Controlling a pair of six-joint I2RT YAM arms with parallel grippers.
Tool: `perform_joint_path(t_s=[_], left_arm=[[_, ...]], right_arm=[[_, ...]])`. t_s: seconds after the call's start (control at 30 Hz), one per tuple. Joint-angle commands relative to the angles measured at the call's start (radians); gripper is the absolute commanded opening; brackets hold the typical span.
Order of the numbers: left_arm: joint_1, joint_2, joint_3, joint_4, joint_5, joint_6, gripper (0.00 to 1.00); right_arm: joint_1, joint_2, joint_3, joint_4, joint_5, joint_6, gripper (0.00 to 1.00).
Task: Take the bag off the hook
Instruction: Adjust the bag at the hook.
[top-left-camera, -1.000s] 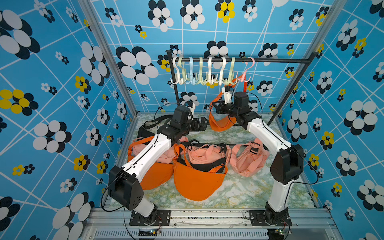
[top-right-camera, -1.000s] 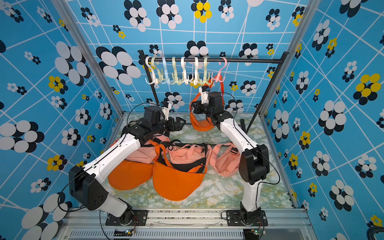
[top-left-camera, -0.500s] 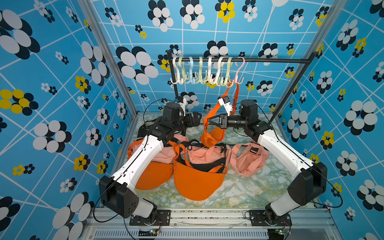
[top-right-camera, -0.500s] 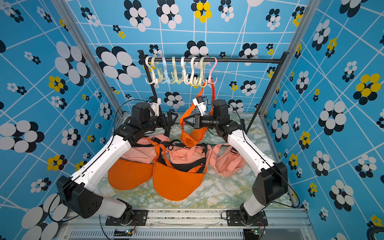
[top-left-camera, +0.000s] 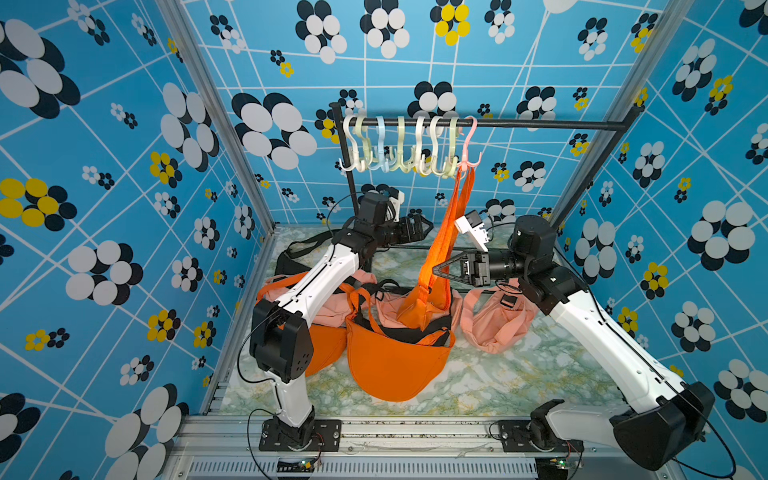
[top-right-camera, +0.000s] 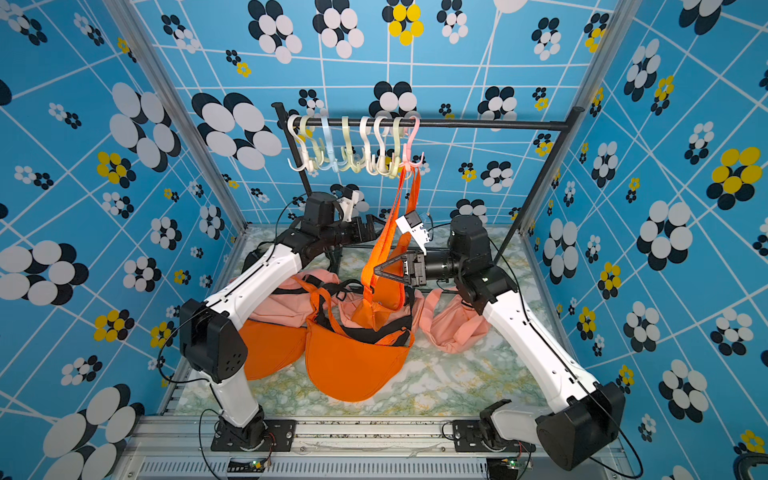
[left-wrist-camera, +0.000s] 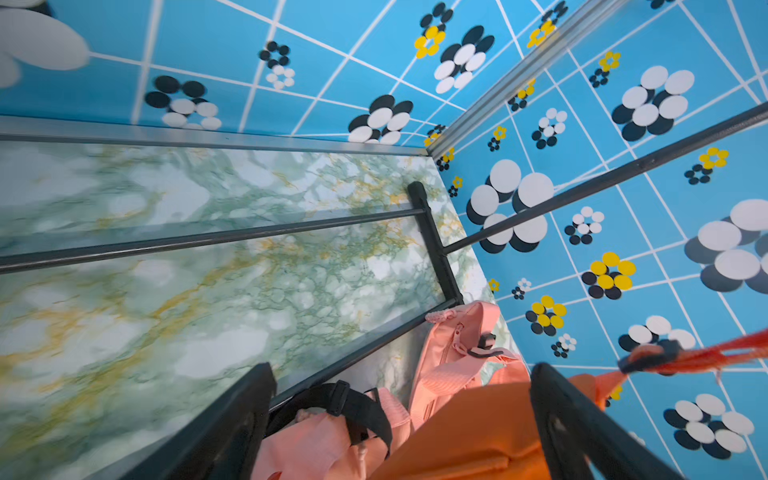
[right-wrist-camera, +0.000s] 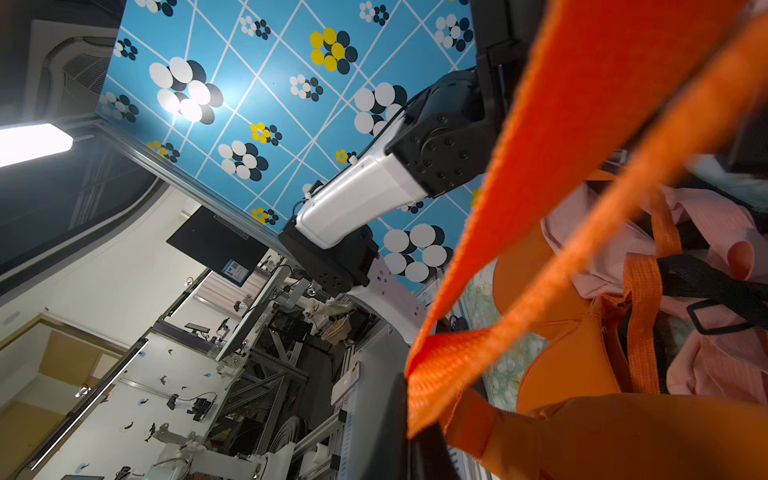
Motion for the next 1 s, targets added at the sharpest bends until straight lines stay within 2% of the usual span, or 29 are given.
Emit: perform_joint_path(t_s=[0.0,0.23,0.37,0.53,0.77,0.9,0.97], left_arm=[[-0.041,0.018,0.093,0.076,0.104,-0.034,0.99],[-0.044,0.018,0.092,0.042,0.094,-0.03,0.99],[-0.037,-0.025,0.033,0.037,0.061,-0.012,0.99],[-0.025,-0.051,-0.025,0.044,0.059,-0.026,0.99],[-0.001,-0.108,-0.102,0.019,0.027,-0.006,0.99],[0.021,-0.132,-0.151,0.029,0.023,-0.014,0.99],[0.029,-0.135,-0.169,0.038,0.029,-0.023,0.99]], right_arm=[[0.001,-0.012,-0.02,-0.079,-0.04,-0.026,0.0],[-0.075,-0.006,-0.02,-0.149,0.111,-0.095,0.0],[-0.191,-0.002,-0.023,-0.201,0.373,-0.117,0.0],[-0.292,0.047,0.017,-0.12,0.615,-0.098,0.0],[-0.432,0.093,0.111,0.081,0.625,0.061,0.0],[-0.477,0.024,0.124,0.074,0.684,0.049,0.0],[-0.506,-0.033,0.13,0.009,0.786,0.014,0.0]])
